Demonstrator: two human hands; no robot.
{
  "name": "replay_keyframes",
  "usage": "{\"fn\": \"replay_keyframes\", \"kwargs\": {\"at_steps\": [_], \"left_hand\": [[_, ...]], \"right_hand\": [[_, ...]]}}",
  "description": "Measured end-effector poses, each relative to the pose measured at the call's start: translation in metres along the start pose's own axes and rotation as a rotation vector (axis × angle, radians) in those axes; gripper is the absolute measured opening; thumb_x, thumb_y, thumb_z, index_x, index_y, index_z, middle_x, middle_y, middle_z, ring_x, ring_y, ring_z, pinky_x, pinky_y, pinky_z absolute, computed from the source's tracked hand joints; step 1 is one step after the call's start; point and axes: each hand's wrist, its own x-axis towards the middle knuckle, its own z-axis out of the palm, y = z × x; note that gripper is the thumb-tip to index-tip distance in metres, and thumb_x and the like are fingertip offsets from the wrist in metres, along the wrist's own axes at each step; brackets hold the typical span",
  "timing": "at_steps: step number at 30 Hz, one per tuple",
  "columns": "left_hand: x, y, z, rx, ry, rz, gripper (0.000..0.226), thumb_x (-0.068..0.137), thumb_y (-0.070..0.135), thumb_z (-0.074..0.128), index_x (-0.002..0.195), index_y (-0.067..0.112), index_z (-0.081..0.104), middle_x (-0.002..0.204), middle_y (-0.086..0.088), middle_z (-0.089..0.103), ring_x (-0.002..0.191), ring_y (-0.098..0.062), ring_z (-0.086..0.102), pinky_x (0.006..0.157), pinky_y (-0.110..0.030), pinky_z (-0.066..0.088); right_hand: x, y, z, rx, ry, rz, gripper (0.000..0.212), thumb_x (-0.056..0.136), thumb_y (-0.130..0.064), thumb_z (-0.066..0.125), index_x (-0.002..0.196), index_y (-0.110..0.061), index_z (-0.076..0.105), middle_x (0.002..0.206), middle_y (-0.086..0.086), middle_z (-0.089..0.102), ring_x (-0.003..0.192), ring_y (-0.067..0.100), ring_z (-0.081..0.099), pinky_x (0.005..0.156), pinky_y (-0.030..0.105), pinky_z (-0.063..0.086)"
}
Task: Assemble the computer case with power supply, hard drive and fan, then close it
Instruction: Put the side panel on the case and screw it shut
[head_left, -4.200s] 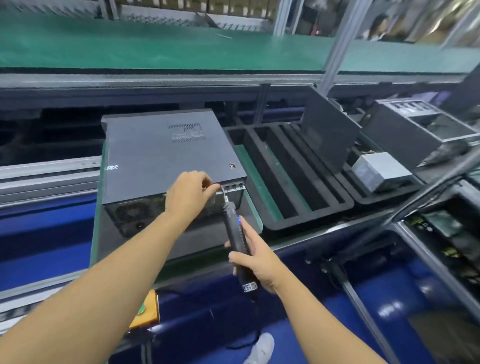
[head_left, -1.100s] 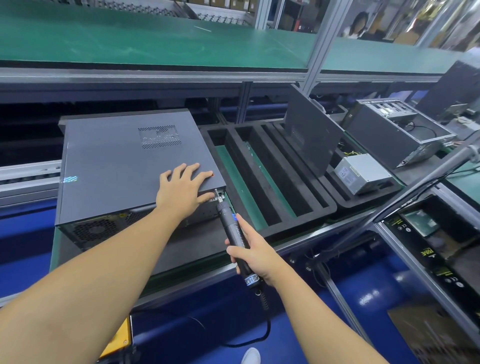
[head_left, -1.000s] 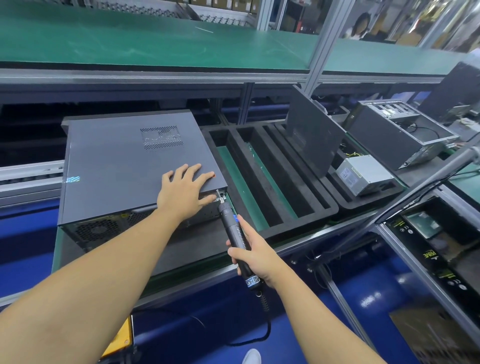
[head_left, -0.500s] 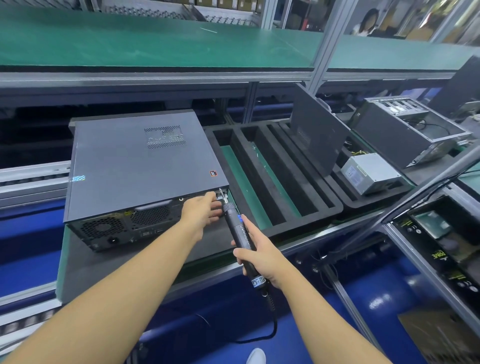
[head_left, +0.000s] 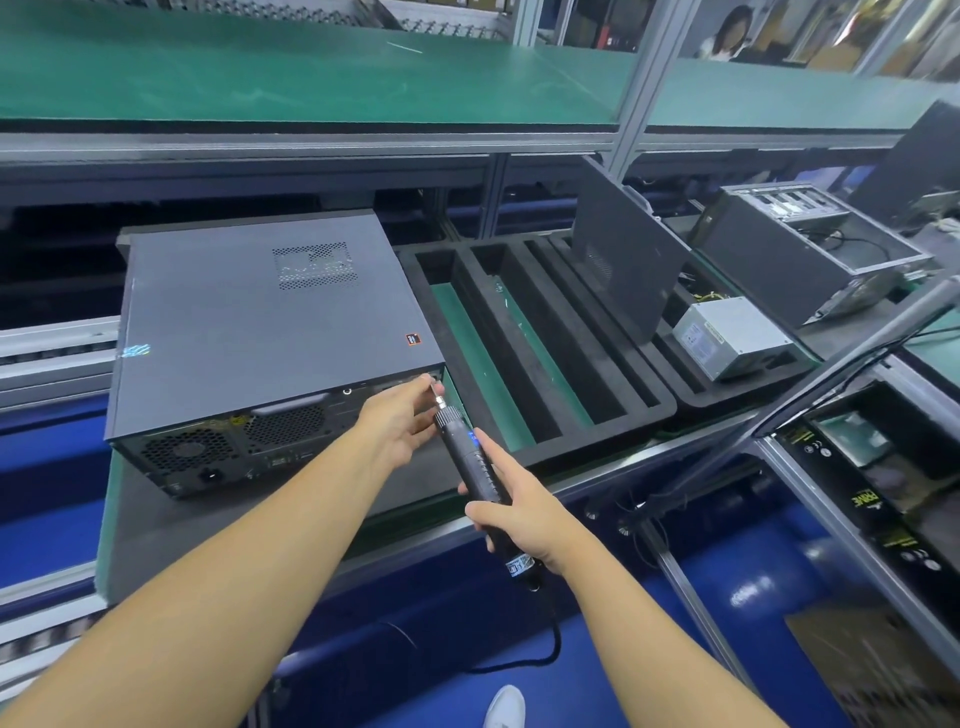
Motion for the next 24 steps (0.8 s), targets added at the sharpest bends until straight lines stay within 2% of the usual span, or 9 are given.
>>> {"fn": "replay_keyframes", "kwargs": {"at_steps": [2, 5, 9, 12, 15, 18, 21, 24], "left_hand": [[-0.004, 0.003, -0.008, -0.081, -0.029, 0.012, 0.005, 0.091, 0.023, 0.068, 0.091, 0.018, 0.07, 0.092, 0.001, 0.077, 0.078, -0.017, 0.07, 0.072, -0.032, 0.055], [-0.013, 0.016, -0.032, -0.207, -0.056, 0.093, 0.008, 0.095, 0.022, 0.062, 0.089, 0.018, 0.067, 0.085, 0.001, 0.074, 0.069, -0.014, 0.07, 0.066, -0.03, 0.054], [-0.033, 0.034, -0.09, -0.161, -0.082, 0.216, 0.011, 0.095, 0.018, 0.056, 0.087, 0.015, 0.063, 0.094, -0.003, 0.075, 0.063, -0.014, 0.065, 0.057, -0.027, 0.052], [-0.056, 0.042, -0.15, -0.16, -0.051, 0.233, 0.014, 0.094, 0.014, 0.051, 0.082, 0.015, 0.056, 0.103, -0.007, 0.075, 0.061, -0.015, 0.064, 0.054, -0.026, 0.053], [-0.083, 0.041, -0.218, -0.143, -0.003, 0.237, 0.016, 0.096, 0.015, 0.047, 0.081, 0.018, 0.053, 0.107, -0.009, 0.075, 0.065, -0.016, 0.067, 0.055, -0.026, 0.055], [-0.113, 0.026, -0.293, -0.099, 0.145, 0.23, 0.021, 0.098, 0.015, 0.046, 0.078, 0.015, 0.053, 0.096, -0.011, 0.074, 0.062, -0.017, 0.064, 0.054, -0.027, 0.053], [-0.147, -0.006, -0.367, 0.183, 0.347, 0.166, 0.021, 0.096, 0.016, 0.048, 0.078, 0.01, 0.058, 0.082, -0.01, 0.062, 0.055, -0.016, 0.053, 0.052, -0.027, 0.042], [-0.186, -0.054, -0.431, 0.617, 0.455, 0.042, 0.021, 0.095, 0.016, 0.055, 0.079, 0.008, 0.065, 0.082, -0.01, 0.067, 0.062, -0.018, 0.055, 0.051, -0.024, 0.042]], "right_hand": [[0.0, -0.001, 0.001, 0.006, -0.014, -0.016, 0.086, 0.087, -0.017, 0.069, 0.148, -0.063, 0.03, 0.112, -0.012, 0.069, 0.08, 0.012, 0.066, 0.069, 0.035, 0.06], [0.003, -0.006, 0.008, 0.051, -0.071, -0.048, 0.087, 0.085, -0.01, 0.067, 0.146, -0.062, 0.035, 0.111, -0.003, 0.069, 0.075, 0.016, 0.062, 0.068, 0.038, 0.058], [0.019, -0.022, 0.033, 0.007, -0.194, -0.084, 0.089, 0.082, -0.008, 0.067, 0.146, -0.062, 0.036, 0.111, 0.001, 0.069, 0.071, 0.017, 0.06, 0.066, 0.037, 0.056], [0.035, -0.03, 0.069, 0.013, -0.308, -0.077, 0.088, 0.081, -0.007, 0.068, 0.146, -0.059, 0.038, 0.108, 0.0, 0.069, 0.072, 0.017, 0.059, 0.064, 0.038, 0.055], [0.044, -0.033, 0.117, 0.004, -0.439, -0.073, 0.082, 0.083, -0.016, 0.072, 0.146, -0.057, 0.039, 0.104, 0.0, 0.069, 0.073, 0.017, 0.059, 0.063, 0.038, 0.054], [0.047, -0.035, 0.168, -0.025, -0.561, -0.069, 0.078, 0.085, -0.023, 0.073, 0.147, -0.054, 0.039, 0.099, 0.001, 0.067, 0.071, 0.019, 0.06, 0.06, 0.038, 0.053], [0.047, -0.036, 0.217, -0.062, -0.635, -0.067, 0.083, 0.081, -0.022, 0.072, 0.154, -0.042, 0.036, 0.097, 0.005, 0.065, 0.069, 0.024, 0.058, 0.06, 0.04, 0.051], [0.043, -0.036, 0.26, -0.09, -0.701, -0.059, 0.082, 0.08, -0.018, 0.071, 0.153, -0.038, 0.038, 0.098, 0.01, 0.064, 0.07, 0.025, 0.058, 0.063, 0.04, 0.05]]}}
